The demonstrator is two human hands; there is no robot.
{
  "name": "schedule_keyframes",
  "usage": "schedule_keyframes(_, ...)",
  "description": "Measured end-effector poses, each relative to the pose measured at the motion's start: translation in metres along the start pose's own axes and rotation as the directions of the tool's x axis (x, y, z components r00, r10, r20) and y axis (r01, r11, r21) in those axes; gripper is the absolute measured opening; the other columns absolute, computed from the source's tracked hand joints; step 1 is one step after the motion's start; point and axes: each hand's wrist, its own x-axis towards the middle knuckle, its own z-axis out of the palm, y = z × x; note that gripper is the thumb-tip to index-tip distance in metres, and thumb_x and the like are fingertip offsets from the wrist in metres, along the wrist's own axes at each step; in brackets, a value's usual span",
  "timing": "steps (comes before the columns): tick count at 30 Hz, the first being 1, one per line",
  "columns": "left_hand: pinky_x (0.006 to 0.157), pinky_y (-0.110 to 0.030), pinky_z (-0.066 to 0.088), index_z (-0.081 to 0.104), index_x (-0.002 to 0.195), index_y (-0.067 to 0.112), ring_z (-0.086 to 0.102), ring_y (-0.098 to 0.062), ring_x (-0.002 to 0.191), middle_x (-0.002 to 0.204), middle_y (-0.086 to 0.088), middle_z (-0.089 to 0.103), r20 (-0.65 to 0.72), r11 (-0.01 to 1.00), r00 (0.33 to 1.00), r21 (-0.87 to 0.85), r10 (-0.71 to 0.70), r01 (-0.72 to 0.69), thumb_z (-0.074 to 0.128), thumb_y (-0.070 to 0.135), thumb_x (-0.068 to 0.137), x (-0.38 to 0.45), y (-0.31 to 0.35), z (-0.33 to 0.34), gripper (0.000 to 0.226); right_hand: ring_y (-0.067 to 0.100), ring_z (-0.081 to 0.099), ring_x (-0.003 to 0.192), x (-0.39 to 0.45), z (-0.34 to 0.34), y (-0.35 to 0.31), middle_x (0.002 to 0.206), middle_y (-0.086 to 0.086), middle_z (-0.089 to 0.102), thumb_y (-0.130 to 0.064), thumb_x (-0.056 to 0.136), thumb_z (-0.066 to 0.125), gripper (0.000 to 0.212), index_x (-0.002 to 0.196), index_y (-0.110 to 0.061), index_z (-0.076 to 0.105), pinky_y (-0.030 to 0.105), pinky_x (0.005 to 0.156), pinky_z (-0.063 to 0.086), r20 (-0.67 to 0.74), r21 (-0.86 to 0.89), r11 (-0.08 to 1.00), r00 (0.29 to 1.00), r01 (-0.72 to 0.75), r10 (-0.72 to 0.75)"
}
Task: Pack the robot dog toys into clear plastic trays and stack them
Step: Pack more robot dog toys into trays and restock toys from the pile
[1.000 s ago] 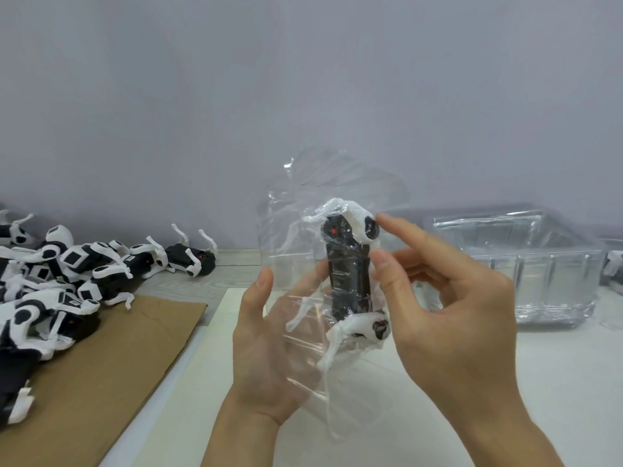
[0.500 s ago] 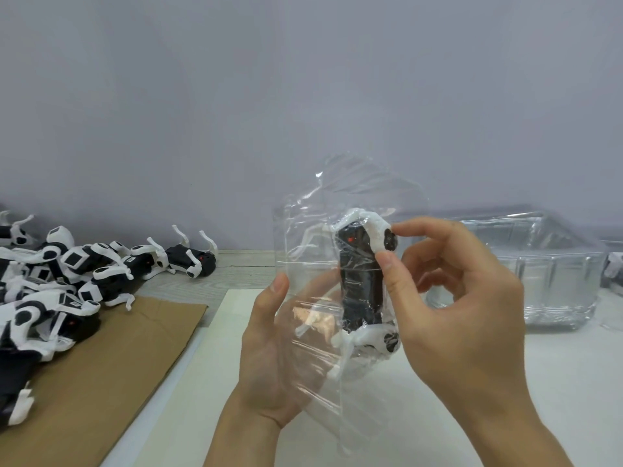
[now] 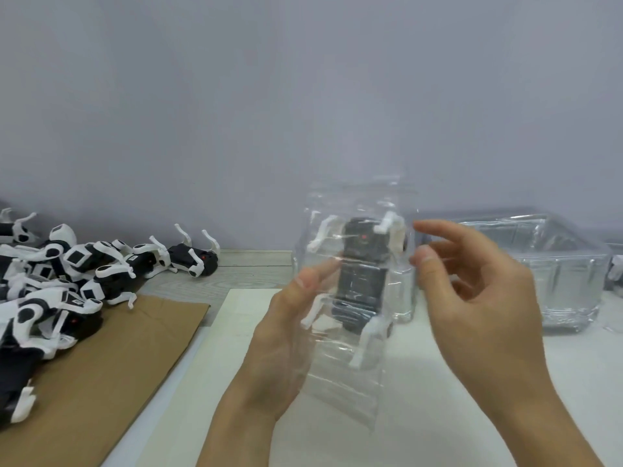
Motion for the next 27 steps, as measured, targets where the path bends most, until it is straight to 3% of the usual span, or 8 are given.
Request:
schedule_keyframes(5,0.106,-0.042,0.043,0.065,0.122,0.043,0.054,-0.007,0.128,0.130,0.010,0.065,0.045,0.850,0.999,0.525,0.016,-0.037,0.073,0.069,0.056,-0.001,0.014,-0.005,0.071,0.018,0.068,0.066,0.014,-0.025,0.000,0.077,-0.001,0.069,-0.007,0.102,0.044,0.036,0.090,-0.024,0.073,0.025,0.059,0.058,-0.115,0.287,0.921,0.945,-0.263,0.306)
schedule_keyframes(8,0.090,-0.008,0.038,0.057,0.115,0.059,0.042,0.015,0.123,0.122,0.037,0.053,0.023,0.642,1.000,0.766,-0.007,-0.013,0.074,0.076,0.042,-0.005,0.018,-0.003,0.077,0.023,0.070,0.083,0.021,-0.042,0.002,0.089,-0.003,0.074,-0.022,0.101,0.047,0.034,0.088,-0.026,0.078,0.033,0.069,0.055,-0.018,0.220,0.882,0.902,-0.416,0.431)
schedule_keyframes(12,0.107,-0.027,0.032,0.048,0.111,0.063,0.029,0.004,0.132,0.126,0.043,0.036,0.080,0.460,0.993,0.888,-0.092,-0.029,0.080,0.074,0.043,-0.009,0.024,0.010,0.076,0.013,0.064,0.097,0.021,-0.051,-0.002,0.104,-0.016,0.071,-0.069,0.086,0.048,0.035,0.094,-0.047,0.074,0.041,0.087,0.048,0.182,-0.183,0.841,0.823,-0.509,0.538)
schedule_keyframes(15,0.117,-0.040,0.019,0.042,0.115,0.062,0.003,0.038,0.110,0.119,0.052,0.023,0.110,0.380,0.975,0.925,-0.195,-0.029,0.088,0.063,0.051,-0.013,0.024,0.017,0.079,-0.003,0.055,0.101,0.015,-0.050,-0.010,0.107,-0.030,0.060,-0.089,0.055,0.042,0.061,0.097,-0.052,0.066,0.038,0.098,0.046,0.284,-0.394,0.779,0.741,-0.488,0.608)
schedule_keyframes(19,0.123,-0.048,0.002,0.038,0.122,0.059,-0.004,0.032,0.119,0.127,0.046,0.019,0.103,0.313,0.947,0.950,-0.304,-0.003,0.088,0.063,0.053,-0.010,0.016,0.029,0.086,0.000,0.055,0.094,0.010,-0.044,-0.005,0.108,-0.023,0.053,-0.069,0.077,0.060,0.054,0.127,-0.053,0.046,0.018,0.068,0.041,0.338,-0.645,0.698,0.703,-0.312,0.626)
schedule_keyframes(22,0.123,-0.047,-0.006,0.033,0.130,0.062,0.000,0.018,0.135,0.137,0.039,0.021,0.118,0.304,0.946,0.952,-0.303,-0.021,0.086,0.070,0.049,-0.008,0.008,0.033,0.097,0.005,0.055,0.088,0.008,-0.043,0.012,0.106,-0.016,0.053,-0.035,0.091,0.066,0.047,0.133,-0.044,0.048,0.023,0.068,0.040,0.259,-0.711,0.642,0.741,-0.288,0.619)
schedule_keyframes(25,0.117,-0.033,0.013,0.040,0.120,0.067,0.003,0.038,0.112,0.124,0.055,0.021,0.045,0.438,0.980,0.898,-0.195,0.046,0.072,0.083,0.046,-0.003,0.006,0.026,0.082,0.001,0.054,0.079,0.007,-0.045,0.024,0.097,-0.014,0.058,-0.020,0.091,0.062,0.040,0.126,-0.038,0.057,0.022,0.059,0.041,0.161,-0.679,0.641,0.780,-0.358,0.605)
schedule_keyframes(27,0.106,-0.026,0.026,0.049,0.107,0.057,0.027,0.019,0.116,0.119,0.043,0.037,-0.113,0.451,0.993,0.885,-0.034,0.116,0.064,0.081,0.059,0.002,0.003,0.020,0.056,0.004,0.056,0.078,0.007,-0.046,0.028,0.092,-0.012,0.060,-0.018,0.088,0.060,0.038,0.122,-0.037,0.059,0.024,0.059,0.042,0.129,-0.684,0.635,0.798,-0.358,0.589)
